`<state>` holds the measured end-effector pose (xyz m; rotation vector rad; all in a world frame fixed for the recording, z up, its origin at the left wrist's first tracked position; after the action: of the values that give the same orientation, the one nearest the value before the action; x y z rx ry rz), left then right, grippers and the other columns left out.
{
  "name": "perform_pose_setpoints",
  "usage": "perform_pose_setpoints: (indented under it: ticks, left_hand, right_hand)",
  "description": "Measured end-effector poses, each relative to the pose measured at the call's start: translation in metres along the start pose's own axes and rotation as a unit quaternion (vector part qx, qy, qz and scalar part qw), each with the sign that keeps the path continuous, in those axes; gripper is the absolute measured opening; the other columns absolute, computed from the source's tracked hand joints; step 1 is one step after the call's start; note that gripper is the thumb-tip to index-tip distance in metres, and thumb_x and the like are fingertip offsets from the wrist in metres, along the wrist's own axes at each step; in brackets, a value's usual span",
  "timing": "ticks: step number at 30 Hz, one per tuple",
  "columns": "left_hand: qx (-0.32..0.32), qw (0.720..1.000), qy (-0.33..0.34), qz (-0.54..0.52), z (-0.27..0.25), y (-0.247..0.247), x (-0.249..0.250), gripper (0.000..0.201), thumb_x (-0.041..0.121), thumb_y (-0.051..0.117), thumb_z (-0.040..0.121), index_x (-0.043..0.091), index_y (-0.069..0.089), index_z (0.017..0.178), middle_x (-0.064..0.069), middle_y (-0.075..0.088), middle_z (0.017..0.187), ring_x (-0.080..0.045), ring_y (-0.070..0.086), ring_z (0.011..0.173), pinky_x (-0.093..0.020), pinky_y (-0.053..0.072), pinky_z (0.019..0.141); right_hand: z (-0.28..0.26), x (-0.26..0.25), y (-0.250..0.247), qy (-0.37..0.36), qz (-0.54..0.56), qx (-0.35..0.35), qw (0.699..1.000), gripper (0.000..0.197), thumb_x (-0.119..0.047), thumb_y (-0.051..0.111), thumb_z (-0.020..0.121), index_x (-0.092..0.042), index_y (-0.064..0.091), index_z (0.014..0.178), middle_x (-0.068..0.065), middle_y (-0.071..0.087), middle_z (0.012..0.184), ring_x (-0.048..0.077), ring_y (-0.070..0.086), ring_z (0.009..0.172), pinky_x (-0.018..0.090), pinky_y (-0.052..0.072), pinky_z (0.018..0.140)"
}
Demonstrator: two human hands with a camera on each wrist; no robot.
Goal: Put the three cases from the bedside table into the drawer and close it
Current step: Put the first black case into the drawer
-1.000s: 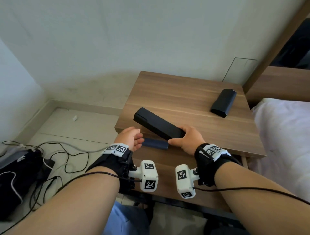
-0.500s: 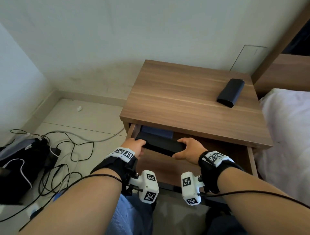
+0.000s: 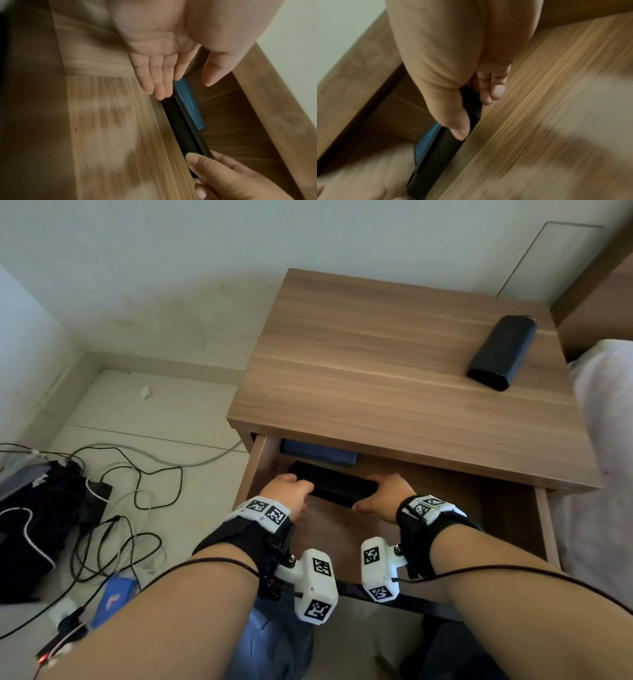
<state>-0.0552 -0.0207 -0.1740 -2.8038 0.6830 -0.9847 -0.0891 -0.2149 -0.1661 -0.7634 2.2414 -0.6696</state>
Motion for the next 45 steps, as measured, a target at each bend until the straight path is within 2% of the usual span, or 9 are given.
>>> perform_pose_setpoints:
  ticks: [4, 9, 11, 16, 23, 30, 36, 41, 45]
  left_hand:
    - [0.013, 1.000, 0.005, 0.023, 0.022, -0.001, -0.004, 0.072, 0.037, 0.054, 0.064, 0.013, 0.048, 0.132, -0.017, 0.062, 0.128, -0.034, 0.059, 0.119, -0.048, 0.046, 0.102]
    - [0.004, 1.000, -0.020, 0.021, 0.039, -0.002, -0.011, 0.024, 0.039, 0.051, 0.059, 0.023, 0.048, 0.077, -0.012, 0.062, 0.087, -0.038, 0.064, 0.100, -0.041, 0.048, 0.094]
    - [0.010, 1.000, -0.014, 0.013, 0.042, -0.002, -0.009, 0.022, 0.036, 0.053, 0.063, 0.023, 0.049, 0.079, -0.008, 0.059, 0.074, -0.032, 0.059, 0.084, -0.036, 0.046, 0.081]
    - [0.012, 1.000, -0.024, -0.012, 0.047, 0.001, -0.018, 0.049, 0.025, 0.053, 0.083, 0.011, 0.051, 0.129, -0.003, 0.059, 0.074, -0.022, 0.059, 0.072, -0.032, 0.045, 0.073]
    - [0.021, 1.000, -0.014, -0.017, 0.050, 0.000, -0.017, 0.051, 0.023, 0.053, 0.086, 0.012, 0.047, 0.135, -0.002, 0.057, 0.074, -0.017, 0.057, 0.067, -0.032, 0.044, 0.074]
    - [0.024, 1.000, 0.001, -0.013, 0.041, -0.001, -0.009, 0.038, 0.022, 0.053, 0.087, 0.016, 0.051, 0.124, -0.001, 0.056, 0.071, -0.015, 0.055, 0.063, -0.032, 0.044, 0.076]
    - [0.002, 1.000, 0.004, -0.009, 0.023, -0.001, 0.006, 0.010, 0.027, 0.056, 0.072, 0.020, 0.050, 0.069, -0.002, 0.047, 0.058, -0.021, 0.045, 0.054, -0.027, 0.035, 0.061]
    - [-0.013, 0.999, 0.042, 0.008, 0.002, 0.003, 0.025, 0.021, 0.021, 0.051, 0.083, 0.014, 0.057, 0.102, -0.004, 0.049, 0.065, -0.019, 0.047, 0.053, -0.024, 0.037, 0.059]
    - [-0.017, 0.998, 0.060, -0.011, -0.018, 0.007, 0.037, 0.018, 0.014, 0.048, 0.087, 0.012, 0.042, 0.070, 0.004, 0.034, 0.046, -0.010, 0.033, 0.037, -0.020, 0.023, 0.042]
  right_hand:
    - [0.018, -0.002, 0.006, 0.021, -0.014, -0.002, 1.000, 0.073, -0.042, 0.077, 0.063, -0.013, 0.057, 0.127, 0.013, 0.060, 0.123, 0.025, 0.062, 0.106, 0.032, 0.054, 0.088]
    - [0.032, -0.012, 0.007, 0.013, -0.020, 0.012, 1.000, 0.075, -0.031, 0.074, 0.074, -0.018, 0.042, 0.141, 0.012, 0.049, 0.138, 0.026, 0.044, 0.131, 0.034, 0.043, 0.105]
    - [0.038, -0.013, 0.012, 0.014, -0.027, 0.002, 1.000, 0.074, -0.028, 0.071, 0.079, -0.016, 0.037, 0.144, 0.011, 0.042, 0.142, 0.027, 0.036, 0.135, 0.033, 0.040, 0.108]
    - [0.047, -0.020, 0.018, 0.012, -0.030, 0.002, 0.999, 0.073, -0.024, 0.066, 0.083, -0.015, 0.031, 0.145, 0.008, 0.036, 0.147, 0.025, 0.028, 0.140, 0.030, 0.037, 0.109]
    - [0.053, -0.013, 0.017, 0.040, -0.020, 0.008, 0.999, 0.070, -0.027, 0.064, 0.082, -0.012, 0.035, 0.144, 0.011, 0.041, 0.145, 0.026, 0.032, 0.137, 0.030, 0.036, 0.109]
    - [0.054, -0.010, 0.013, 0.037, -0.048, 0.018, 0.998, 0.063, -0.037, 0.064, 0.074, -0.015, 0.051, 0.132, 0.009, 0.056, 0.130, 0.025, 0.055, 0.115, 0.025, 0.046, 0.082]
    - [0.049, -0.003, 0.011, 0.016, -0.043, 0.018, 0.999, 0.064, -0.047, 0.060, 0.067, -0.013, 0.058, 0.121, 0.007, 0.061, 0.122, 0.020, 0.060, 0.097, 0.020, 0.038, 0.061]
    - [0.010, -0.011, -0.011, 0.006, 0.052, 0.027, 0.998, 0.052, -0.023, 0.068, 0.078, -0.012, 0.056, 0.127, 0.009, 0.065, 0.119, 0.025, 0.062, 0.107, 0.029, 0.051, 0.086]
    - [-0.004, -0.013, -0.018, -0.016, 0.104, 0.039, 0.994, 0.049, -0.025, 0.069, 0.079, -0.014, 0.058, 0.125, 0.008, 0.065, 0.118, 0.021, 0.062, 0.102, 0.023, 0.044, 0.078]
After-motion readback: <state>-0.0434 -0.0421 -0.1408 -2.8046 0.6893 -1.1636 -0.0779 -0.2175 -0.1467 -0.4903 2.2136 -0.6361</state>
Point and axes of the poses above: each hand's wrist, its own z-axis towards the middle knuckle, its own y-axis out of the palm, x = y × z, the point moved 9 cm from there along z, towards the middle knuckle
